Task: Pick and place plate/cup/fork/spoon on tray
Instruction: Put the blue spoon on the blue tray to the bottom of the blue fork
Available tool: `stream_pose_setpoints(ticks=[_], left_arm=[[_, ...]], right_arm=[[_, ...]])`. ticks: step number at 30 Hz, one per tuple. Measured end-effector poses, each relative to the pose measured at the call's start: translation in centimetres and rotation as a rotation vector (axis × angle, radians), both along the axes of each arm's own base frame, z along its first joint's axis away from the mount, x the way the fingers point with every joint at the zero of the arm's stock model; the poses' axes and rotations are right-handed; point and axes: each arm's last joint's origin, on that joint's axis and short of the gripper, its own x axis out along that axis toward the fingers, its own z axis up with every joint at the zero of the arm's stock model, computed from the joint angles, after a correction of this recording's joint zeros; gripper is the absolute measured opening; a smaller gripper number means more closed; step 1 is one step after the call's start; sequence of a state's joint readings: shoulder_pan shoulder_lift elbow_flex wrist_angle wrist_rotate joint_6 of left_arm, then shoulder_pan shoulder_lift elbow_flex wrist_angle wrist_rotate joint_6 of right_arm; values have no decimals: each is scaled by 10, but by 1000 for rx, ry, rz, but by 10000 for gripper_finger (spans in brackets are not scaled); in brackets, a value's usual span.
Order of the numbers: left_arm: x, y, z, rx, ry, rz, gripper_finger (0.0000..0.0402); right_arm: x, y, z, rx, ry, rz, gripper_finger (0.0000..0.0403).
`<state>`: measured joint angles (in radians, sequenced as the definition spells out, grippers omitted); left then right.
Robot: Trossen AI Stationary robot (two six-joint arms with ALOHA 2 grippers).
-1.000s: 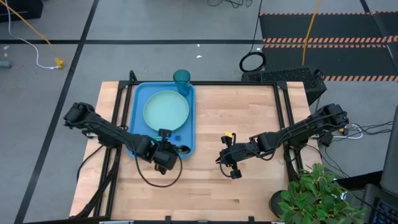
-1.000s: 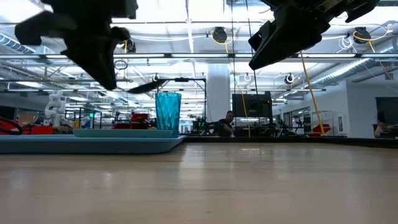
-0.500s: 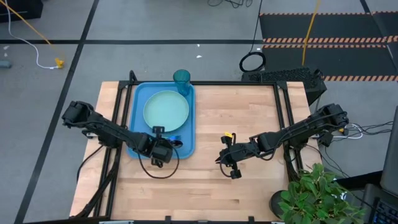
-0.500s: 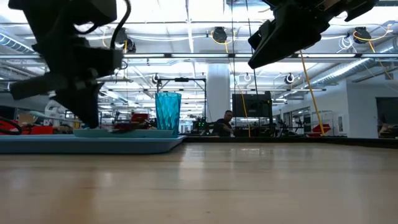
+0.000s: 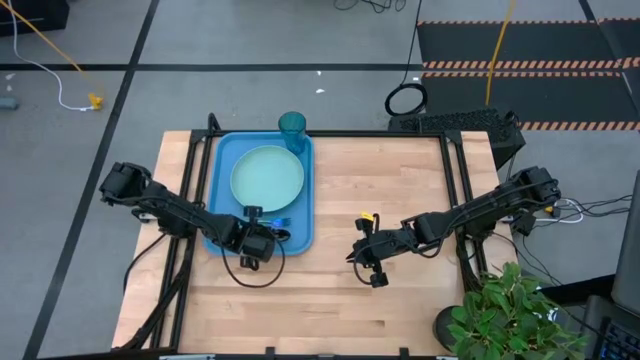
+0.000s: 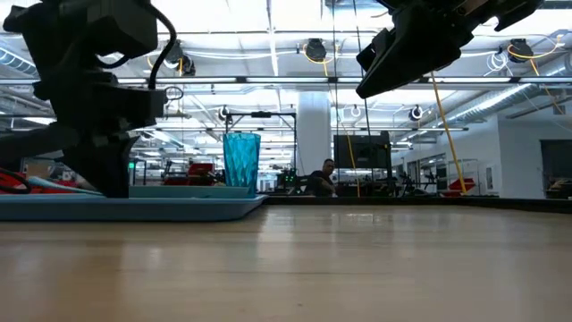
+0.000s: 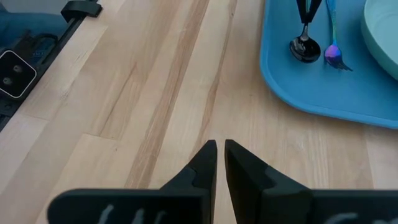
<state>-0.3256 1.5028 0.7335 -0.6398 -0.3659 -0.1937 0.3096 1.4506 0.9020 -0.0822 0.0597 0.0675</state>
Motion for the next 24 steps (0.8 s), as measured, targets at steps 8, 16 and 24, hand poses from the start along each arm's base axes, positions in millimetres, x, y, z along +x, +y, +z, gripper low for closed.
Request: stream_pose_setpoints(ticks=[8,16,24], left_arm=[[-1,0,-3,-9,-11,16,30],[0,-1,-3,-37,-9,15,31],[2,1,-2,-45,-32,28,67]], right_arm=[[0,0,0,0,0,0,22],[0,0,0,0,0,0,22],[0,0,0,0,0,0,22]])
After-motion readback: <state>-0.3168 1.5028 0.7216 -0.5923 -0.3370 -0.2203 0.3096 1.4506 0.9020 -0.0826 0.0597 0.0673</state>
